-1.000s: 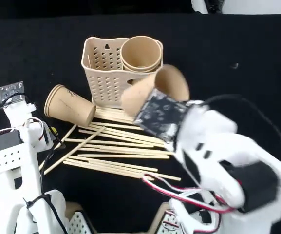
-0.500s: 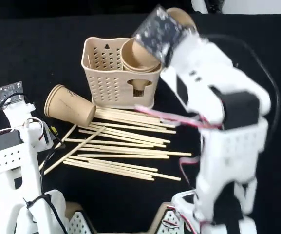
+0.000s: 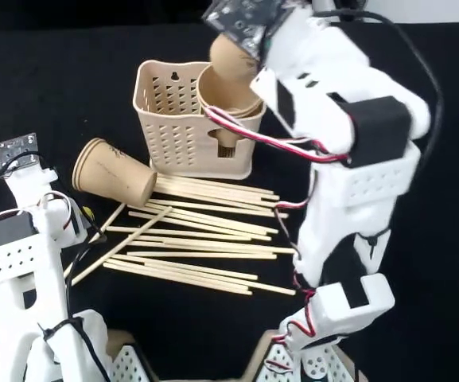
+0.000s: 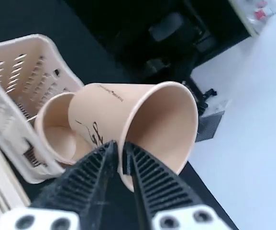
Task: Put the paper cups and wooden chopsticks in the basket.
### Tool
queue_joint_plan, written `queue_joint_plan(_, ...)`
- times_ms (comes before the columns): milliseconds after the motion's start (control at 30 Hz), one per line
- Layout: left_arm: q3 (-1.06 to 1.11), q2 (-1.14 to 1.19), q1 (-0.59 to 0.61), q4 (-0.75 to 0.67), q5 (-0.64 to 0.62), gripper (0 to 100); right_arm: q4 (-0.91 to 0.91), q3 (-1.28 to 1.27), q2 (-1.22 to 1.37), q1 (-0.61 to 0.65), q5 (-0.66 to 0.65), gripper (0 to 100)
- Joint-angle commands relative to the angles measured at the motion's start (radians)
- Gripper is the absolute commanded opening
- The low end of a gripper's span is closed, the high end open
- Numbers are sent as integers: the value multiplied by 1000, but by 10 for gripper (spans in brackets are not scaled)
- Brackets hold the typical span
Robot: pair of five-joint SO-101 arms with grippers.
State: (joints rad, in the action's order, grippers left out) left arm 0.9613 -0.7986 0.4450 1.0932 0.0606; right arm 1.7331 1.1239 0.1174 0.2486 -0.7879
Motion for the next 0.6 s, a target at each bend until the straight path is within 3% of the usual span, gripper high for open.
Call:
queue_joint_plan(0,-42,-18,8,-11,-11,231,32,-79,1,38,-38,11)
queue_joint_plan(567,-42,-18,8,-11,-11,231,26,-223,35,46,-97,15)
